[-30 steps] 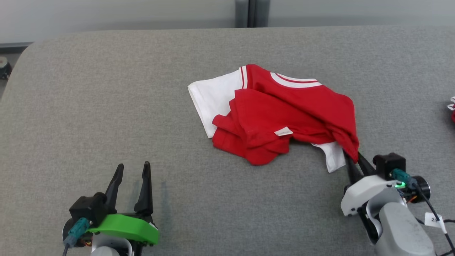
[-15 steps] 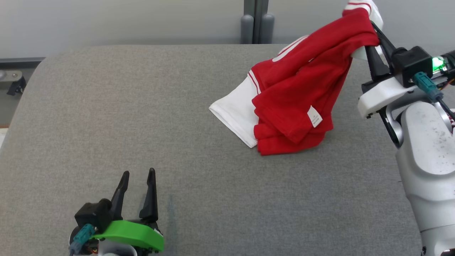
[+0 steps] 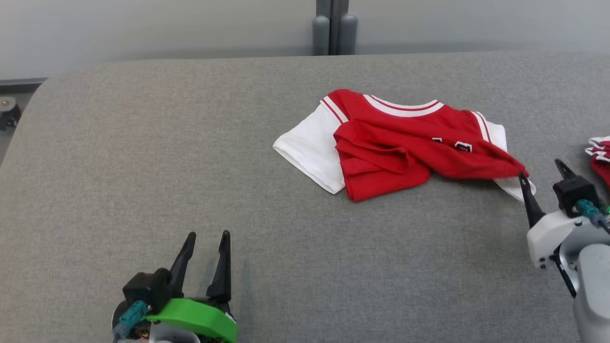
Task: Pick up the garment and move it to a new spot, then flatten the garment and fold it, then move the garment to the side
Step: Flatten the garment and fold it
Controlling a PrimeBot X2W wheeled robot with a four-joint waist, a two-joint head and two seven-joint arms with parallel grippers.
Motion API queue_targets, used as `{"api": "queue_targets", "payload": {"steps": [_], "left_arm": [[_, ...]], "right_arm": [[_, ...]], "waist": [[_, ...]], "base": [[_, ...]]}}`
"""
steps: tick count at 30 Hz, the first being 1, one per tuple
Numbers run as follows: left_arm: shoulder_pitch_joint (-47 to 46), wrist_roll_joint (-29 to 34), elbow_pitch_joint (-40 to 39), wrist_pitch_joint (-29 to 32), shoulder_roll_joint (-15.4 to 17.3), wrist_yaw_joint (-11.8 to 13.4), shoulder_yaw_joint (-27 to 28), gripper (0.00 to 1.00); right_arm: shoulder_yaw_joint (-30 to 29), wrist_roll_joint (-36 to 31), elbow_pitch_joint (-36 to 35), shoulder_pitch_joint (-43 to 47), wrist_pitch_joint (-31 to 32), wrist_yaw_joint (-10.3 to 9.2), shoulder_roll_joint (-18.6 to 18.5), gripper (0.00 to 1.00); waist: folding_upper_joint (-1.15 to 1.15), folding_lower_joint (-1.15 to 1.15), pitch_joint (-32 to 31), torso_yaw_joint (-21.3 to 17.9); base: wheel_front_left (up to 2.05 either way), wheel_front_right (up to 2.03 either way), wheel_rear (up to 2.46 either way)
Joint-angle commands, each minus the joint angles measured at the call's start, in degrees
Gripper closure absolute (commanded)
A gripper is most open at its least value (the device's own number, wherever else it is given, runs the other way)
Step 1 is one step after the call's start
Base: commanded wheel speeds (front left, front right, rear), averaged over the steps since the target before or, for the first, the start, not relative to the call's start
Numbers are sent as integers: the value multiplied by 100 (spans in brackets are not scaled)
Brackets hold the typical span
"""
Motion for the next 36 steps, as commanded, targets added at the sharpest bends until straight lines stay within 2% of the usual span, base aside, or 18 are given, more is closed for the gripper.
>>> {"api": "queue_targets", "payload": {"steps": [1,9,15,22,30,36], "left_arm": [[-136,21,-26,-3,40,18,-58,0],[-577,-72,-109,-3,85,18,-637,0],[-1507,-263,-31,-3,98,18,-1589,0],[-2794,-346,650,-3,198,18,-2677,0],[-3894,-179,1709,-3,207,18,-2858,0],[-4296,-168,2431,-3,179,18,-2984,0]], "right_arm": [[-88,-75,-56,136,-11,-11,118,0],[-195,228,-750,532,-11,-11,722,0],[52,507,-1285,326,-11,-11,1008,0],[463,688,-1489,56,-11,-11,1149,0],[925,1196,-1595,-52,-11,-11,1167,0],[1146,1410,-1614,3,-11,-11,1167,0]], "waist": [[0,0,93,-114],[0,0,350,-487],[0,0,800,-808],[0,0,1257,-1327],[0,0,1594,-1774],[0,0,1648,-1937]], "base": [[0,0,0],[0,0,0],[0,0,0],[0,0,0],[0,0,0],[0,0,0]]}}
